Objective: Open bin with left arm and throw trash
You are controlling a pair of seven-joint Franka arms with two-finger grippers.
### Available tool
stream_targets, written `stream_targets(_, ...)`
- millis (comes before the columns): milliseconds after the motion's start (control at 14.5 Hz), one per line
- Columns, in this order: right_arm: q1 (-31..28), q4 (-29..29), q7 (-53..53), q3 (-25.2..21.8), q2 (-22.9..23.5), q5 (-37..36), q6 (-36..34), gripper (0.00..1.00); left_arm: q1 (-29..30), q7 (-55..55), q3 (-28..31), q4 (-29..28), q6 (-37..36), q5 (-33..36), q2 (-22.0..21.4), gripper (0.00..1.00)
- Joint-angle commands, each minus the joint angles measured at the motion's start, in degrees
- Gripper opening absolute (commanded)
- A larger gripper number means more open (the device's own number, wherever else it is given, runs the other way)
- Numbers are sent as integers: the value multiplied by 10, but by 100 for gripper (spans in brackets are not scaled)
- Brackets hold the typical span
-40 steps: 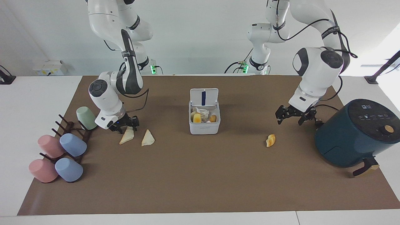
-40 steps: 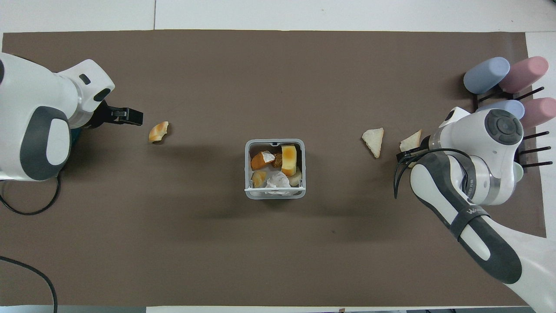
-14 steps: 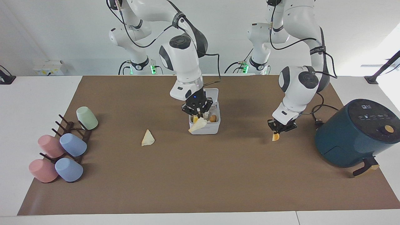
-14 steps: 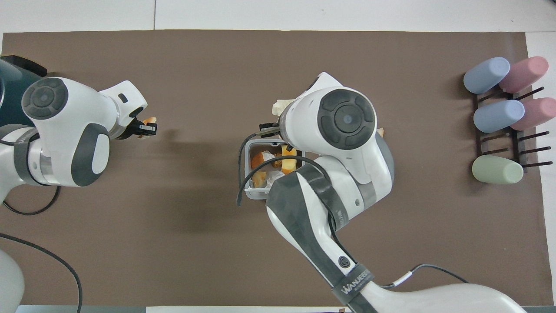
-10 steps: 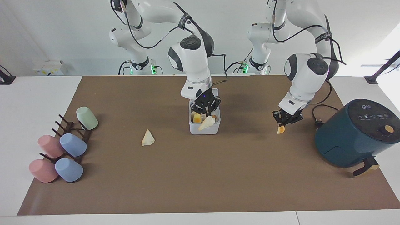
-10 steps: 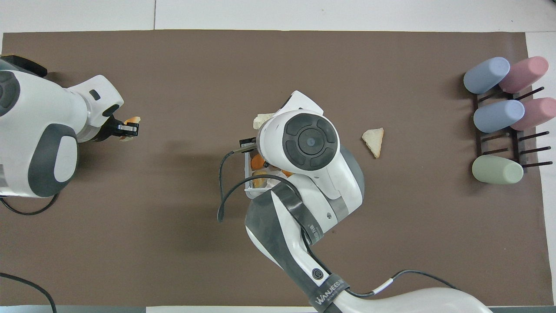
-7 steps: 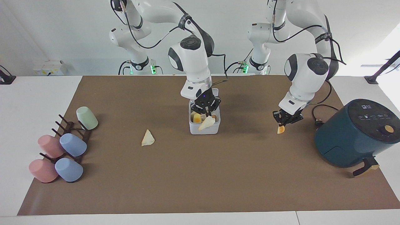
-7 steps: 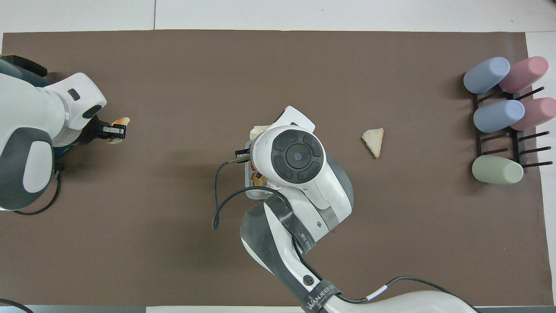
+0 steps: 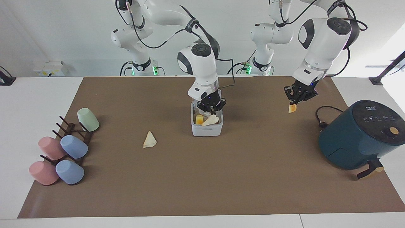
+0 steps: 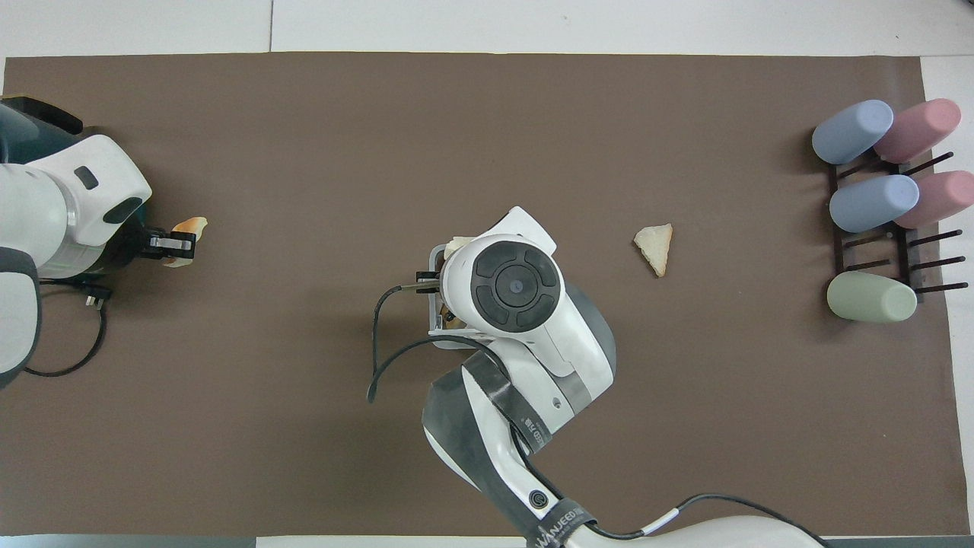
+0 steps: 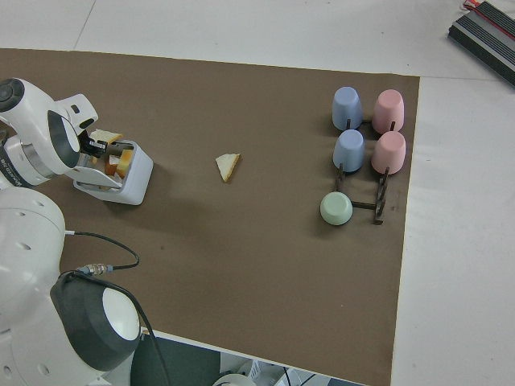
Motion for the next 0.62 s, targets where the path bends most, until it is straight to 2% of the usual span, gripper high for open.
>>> stream_targets(0,2,-20,37,-2,-20,1,-15,0,-8,-25,-3,-4,-5,12,-6,0)
stream_targets(69,1,-20,38,-2,-20,1,-15,0,-9,-28,-5,-4,-2,12,-6,0)
stream_targets(138,-1,-19,37,-2,-20,3,-15,19,-13,-28,-5,-4,-1,12,-6,0)
stream_targets(207,-6,-17,37,-3,-18,1,-13,41,-19,-30,-5,-5,-1,12,-7,0)
stream_targets(276,-8,-16,36,-3,-17,3,-8,74,-21,-35,-5,-5,1,12,-6,0)
stream_targets(346,-10,-13,36,-3,-16,1,-7,98,-22,-41,-6,-5,4,12,-6,0)
stream_targets(553,-22,13,31,-4,-11,1,-16,100,-33,-45,-6,-6,12,12,-6,0)
